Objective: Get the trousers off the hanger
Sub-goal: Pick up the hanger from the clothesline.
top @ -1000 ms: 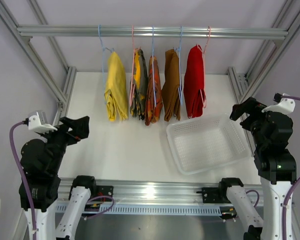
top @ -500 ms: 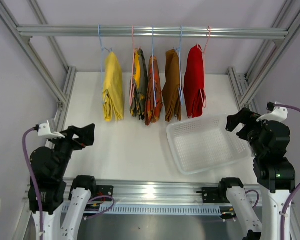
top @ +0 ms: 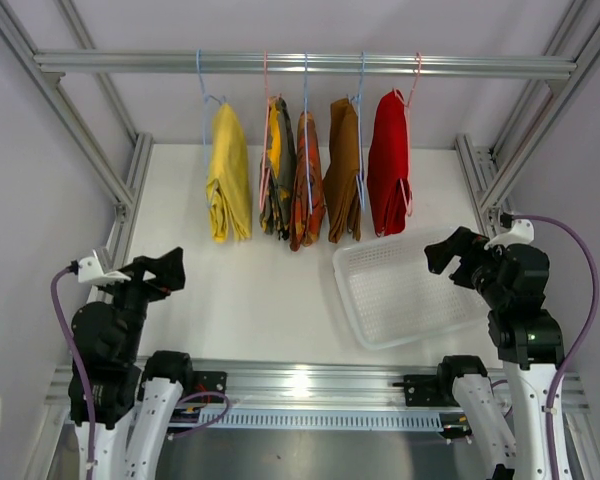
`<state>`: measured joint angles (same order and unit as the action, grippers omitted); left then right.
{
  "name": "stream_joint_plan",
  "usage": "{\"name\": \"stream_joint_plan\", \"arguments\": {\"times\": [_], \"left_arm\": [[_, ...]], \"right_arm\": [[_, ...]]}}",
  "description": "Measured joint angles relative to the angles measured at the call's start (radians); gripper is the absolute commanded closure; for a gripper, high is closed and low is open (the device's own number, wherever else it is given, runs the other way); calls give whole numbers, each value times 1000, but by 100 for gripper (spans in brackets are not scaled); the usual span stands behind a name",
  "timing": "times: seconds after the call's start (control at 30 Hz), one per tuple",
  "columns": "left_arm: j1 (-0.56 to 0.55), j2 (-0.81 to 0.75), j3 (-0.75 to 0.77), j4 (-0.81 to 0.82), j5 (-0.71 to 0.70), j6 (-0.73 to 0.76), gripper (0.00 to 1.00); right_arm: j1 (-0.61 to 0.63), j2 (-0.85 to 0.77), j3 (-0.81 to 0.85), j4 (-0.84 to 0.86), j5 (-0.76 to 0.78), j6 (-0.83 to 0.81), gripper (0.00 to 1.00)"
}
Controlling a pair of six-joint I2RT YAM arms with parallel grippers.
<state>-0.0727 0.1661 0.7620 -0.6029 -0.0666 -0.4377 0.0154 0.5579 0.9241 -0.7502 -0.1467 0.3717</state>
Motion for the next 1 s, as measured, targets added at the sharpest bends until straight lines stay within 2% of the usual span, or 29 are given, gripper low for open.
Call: {"name": "stream_joint_plan", "arguments": {"times": [0.03, 0.1, 0.23, 0.4, 1.0], "left_arm": [[0, 23, 16, -1, -14, 0, 9], [0, 87, 63, -22, -43, -3, 1], [-1, 255, 194, -69, -89, -15, 0], [-1, 371, 317, -117, -68, -17, 1], [-2, 891, 788, -58, 269, -7, 1]], "right_arm": [[0, 2, -7, 1, -2, 2, 1], [0, 8, -11, 2, 0, 3, 1], [0, 14, -16, 14, 3, 2, 1], [0, -11, -46, 26, -5, 2, 0], [126, -87, -60, 48, -21, 1, 1]]}}
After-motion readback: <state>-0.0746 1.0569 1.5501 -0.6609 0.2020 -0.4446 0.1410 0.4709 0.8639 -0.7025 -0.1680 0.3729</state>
